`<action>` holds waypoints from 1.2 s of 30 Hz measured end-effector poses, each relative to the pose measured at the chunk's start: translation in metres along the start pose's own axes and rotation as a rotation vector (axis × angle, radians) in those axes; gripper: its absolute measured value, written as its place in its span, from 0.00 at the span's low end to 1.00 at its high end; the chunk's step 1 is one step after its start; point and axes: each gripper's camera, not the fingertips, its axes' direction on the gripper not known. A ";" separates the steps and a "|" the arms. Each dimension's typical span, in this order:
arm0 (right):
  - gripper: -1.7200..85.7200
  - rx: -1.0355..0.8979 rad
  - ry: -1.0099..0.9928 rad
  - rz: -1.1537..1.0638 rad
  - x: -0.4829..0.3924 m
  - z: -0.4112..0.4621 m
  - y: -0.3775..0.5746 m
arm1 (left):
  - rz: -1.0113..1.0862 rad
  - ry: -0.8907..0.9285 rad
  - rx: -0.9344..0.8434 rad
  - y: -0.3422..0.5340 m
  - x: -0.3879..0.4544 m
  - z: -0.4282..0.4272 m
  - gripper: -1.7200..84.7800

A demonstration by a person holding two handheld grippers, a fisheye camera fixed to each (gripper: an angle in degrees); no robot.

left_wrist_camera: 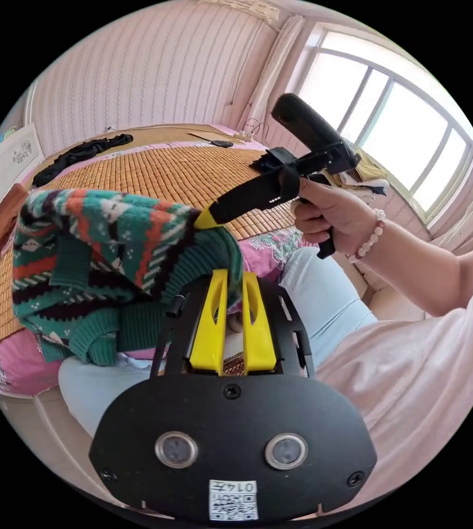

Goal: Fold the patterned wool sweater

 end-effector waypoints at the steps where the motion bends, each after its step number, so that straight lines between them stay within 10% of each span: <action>1: 0.05 0.056 0.080 0.018 0.008 -0.016 0.007 | -0.051 0.022 0.047 0.008 -0.011 -0.017 0.08; 10: 0.03 0.111 0.277 0.518 0.135 -0.054 0.087 | -0.439 -0.323 0.144 0.068 -0.114 -0.092 0.08; 16: 0.05 0.255 0.074 0.240 0.066 -0.041 0.092 | -0.553 -0.418 0.153 0.064 -0.176 -0.078 0.14; 23: 0.22 0.188 -0.266 0.149 0.042 0.010 0.010 | -0.702 -0.199 -0.130 0.039 -0.244 -0.013 0.12; 36: 0.03 0.309 -0.351 0.224 0.098 -0.051 0.044 | -0.563 -0.069 0.100 0.046 -0.226 -0.055 0.06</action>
